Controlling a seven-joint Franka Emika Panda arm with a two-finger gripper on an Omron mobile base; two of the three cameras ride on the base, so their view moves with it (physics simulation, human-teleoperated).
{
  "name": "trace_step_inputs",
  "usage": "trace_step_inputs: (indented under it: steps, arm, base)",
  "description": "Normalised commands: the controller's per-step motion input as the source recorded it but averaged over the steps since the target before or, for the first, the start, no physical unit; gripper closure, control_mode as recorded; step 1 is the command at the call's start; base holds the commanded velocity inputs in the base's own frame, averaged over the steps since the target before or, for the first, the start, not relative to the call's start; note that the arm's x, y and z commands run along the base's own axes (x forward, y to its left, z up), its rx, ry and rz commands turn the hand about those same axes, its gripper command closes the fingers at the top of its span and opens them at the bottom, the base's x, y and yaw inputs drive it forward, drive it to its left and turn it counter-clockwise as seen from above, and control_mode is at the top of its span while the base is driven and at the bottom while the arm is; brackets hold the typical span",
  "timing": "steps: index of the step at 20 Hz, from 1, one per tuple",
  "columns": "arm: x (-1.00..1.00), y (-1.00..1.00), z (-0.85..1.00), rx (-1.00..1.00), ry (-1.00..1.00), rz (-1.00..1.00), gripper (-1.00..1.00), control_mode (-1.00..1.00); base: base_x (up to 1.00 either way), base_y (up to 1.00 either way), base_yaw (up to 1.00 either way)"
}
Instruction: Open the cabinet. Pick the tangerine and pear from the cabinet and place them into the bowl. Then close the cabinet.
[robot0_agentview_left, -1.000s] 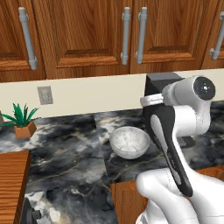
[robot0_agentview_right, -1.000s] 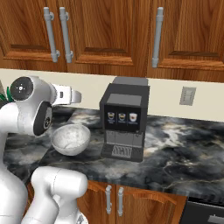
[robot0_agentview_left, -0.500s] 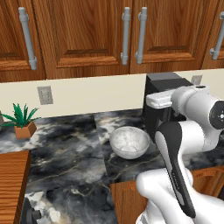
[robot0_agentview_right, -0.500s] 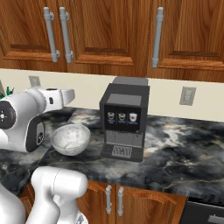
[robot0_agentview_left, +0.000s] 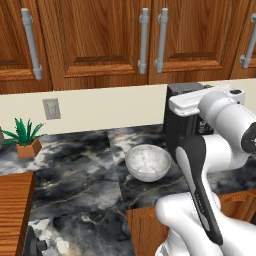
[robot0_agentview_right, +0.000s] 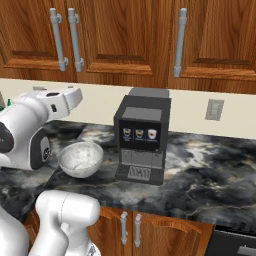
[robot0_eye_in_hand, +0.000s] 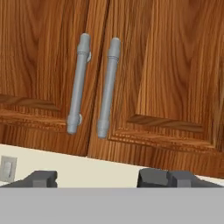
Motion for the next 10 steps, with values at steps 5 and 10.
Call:
trace_step_inputs:
  steps: [5, 10]
  arm:
    - [-0.01, 0.0, 0.39, -0.01, -0.22, 0.0, -1.0, -1.0]
    - [-0.03, 0.0, 0.37, 0.0, -0.26, 0.0, -1.0, -1.0]
  base:
    - [0.0, 0.0, 0.0]
    - [0.0, 0.0, 0.0]
